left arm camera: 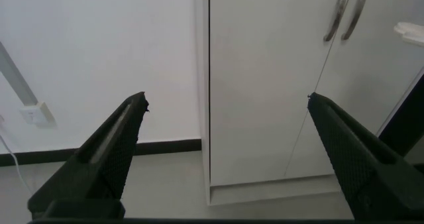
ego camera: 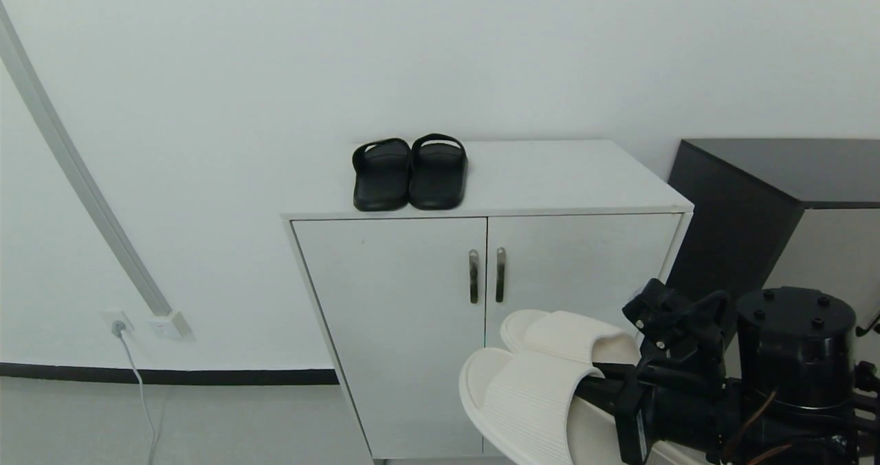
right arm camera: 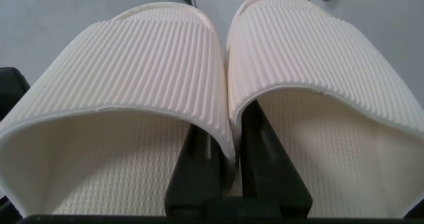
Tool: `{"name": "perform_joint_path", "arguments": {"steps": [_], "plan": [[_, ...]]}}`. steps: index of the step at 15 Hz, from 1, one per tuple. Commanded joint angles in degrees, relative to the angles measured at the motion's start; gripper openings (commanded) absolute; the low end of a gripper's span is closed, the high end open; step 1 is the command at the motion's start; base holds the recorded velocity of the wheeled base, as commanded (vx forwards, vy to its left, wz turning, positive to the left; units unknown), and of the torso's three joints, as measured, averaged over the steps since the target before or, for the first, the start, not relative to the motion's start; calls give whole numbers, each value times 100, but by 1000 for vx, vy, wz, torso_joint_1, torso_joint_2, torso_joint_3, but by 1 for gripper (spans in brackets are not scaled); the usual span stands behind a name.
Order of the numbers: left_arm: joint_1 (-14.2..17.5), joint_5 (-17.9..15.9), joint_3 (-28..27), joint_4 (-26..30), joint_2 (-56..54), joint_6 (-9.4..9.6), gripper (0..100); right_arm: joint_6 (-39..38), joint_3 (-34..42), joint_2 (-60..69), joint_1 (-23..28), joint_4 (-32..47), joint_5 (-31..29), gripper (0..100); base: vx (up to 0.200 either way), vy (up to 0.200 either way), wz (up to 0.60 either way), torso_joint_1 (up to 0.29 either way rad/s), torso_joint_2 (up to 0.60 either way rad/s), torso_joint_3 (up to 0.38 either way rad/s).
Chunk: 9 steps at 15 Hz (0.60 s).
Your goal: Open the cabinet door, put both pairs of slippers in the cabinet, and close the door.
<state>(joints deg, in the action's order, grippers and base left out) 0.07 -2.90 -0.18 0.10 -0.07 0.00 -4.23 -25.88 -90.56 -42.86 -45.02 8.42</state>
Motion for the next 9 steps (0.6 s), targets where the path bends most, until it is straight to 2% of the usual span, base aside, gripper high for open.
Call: {"name": "perform_joint_path", "arguments": {"steps": [1, 9], "plan": [[1, 0, 1, -1, 7, 0, 100, 1, 22, -84, -3, -7, 1, 0, 0, 0, 0, -168, 486, 315], [1, -9, -8, 8, 7, 18, 100, 10, 66, -93, -3, -7, -34, 0, 0, 0, 0, -140, 477, 332]]}}
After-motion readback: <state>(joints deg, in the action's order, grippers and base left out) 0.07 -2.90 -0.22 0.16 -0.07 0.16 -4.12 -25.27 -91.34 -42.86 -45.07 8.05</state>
